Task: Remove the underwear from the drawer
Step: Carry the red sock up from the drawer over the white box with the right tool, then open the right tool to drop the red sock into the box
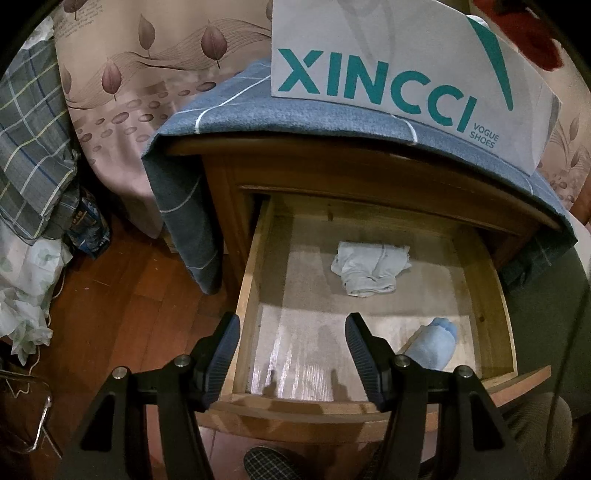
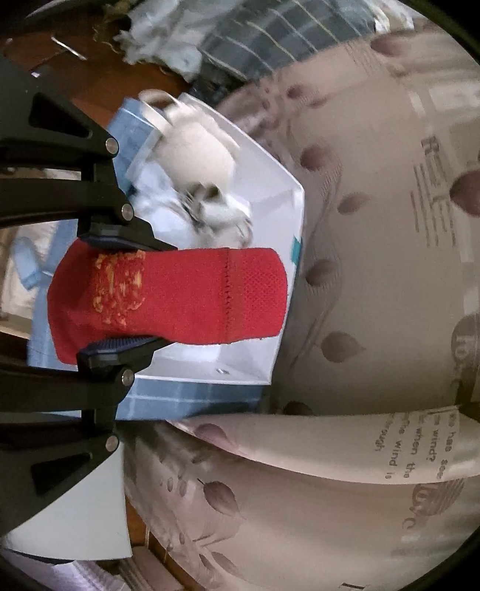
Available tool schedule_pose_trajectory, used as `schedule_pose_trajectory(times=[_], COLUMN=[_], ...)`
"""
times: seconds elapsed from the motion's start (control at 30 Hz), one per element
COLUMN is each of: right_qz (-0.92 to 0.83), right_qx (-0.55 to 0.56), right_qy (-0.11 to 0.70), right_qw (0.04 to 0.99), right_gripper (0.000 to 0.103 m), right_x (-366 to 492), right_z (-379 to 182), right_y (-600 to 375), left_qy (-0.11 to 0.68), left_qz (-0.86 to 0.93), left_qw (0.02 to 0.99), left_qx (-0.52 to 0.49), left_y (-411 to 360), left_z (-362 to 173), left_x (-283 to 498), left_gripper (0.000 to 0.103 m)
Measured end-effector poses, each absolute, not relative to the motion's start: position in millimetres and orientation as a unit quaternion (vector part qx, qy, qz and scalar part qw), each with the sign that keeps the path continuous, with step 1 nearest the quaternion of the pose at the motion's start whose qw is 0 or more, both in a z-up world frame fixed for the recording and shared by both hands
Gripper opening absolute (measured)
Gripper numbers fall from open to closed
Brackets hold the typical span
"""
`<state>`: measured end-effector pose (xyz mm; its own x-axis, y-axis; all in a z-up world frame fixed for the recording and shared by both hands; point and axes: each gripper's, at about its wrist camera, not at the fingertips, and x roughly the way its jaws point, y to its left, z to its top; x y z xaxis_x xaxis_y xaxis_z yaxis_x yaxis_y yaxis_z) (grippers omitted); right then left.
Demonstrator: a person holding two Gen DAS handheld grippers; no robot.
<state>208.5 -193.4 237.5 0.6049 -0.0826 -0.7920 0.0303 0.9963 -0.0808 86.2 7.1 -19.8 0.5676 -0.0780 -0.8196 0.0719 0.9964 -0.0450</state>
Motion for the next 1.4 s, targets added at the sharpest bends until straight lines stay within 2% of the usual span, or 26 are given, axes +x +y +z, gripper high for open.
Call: schedule_pose_trajectory(times=[0.37, 0.53, 0.8, 0.87, 0.93, 1.1, 1.23, 1.4], right_qz=[-0.074, -0.085, -0.081, -0.081, -0.076, -0.069, -0.064, -0.048], right_qx=[-0.041, -0.048, -0.040, -0.041, -0.045, -0.084, -0.084, -0.087], right_qy=[0.471, 0.486, 0.486, 0.483, 0.479, 0.466, 0.456, 0.454], right_qw=[0.878, 0.869, 0.869, 0.871, 0.874, 0.878, 0.884, 0.885], right_gripper=[0.037, 0.041, 0.044, 0.049, 0.059, 0.061, 0.070, 0.070], right_x=[268, 279, 282, 280, 276, 263, 249, 227], right_z=[200, 177, 173, 175, 178, 188, 201, 215], right_y=[-205, -210, -217, -216, -214, -203, -200, -193], left_qy=[0.461, 0.460, 0.461, 0.461, 0.461, 0.461, 0.462, 0.462], left_qz=[-0.045, -0.047, -0.048, -0.049, -0.049, -0.048, -0.048, -0.047], left_qw=[0.886, 0.887, 0.886, 0.886, 0.886, 0.886, 0.886, 0.886], left_qx=[-0.010, -0.011, -0.009, -0.008, -0.008, -0.005, -0.005, 0.001], left_y=[10, 10, 9, 9, 10, 9, 9, 8], left_z=[-18, -18, -19, -19, -19, -20, -20, -21], left_x=[85, 86, 87, 87, 87, 87, 88, 88], left_gripper=[0.061, 0.061, 0.061, 0.061, 0.061, 0.061, 0.061, 0.061])
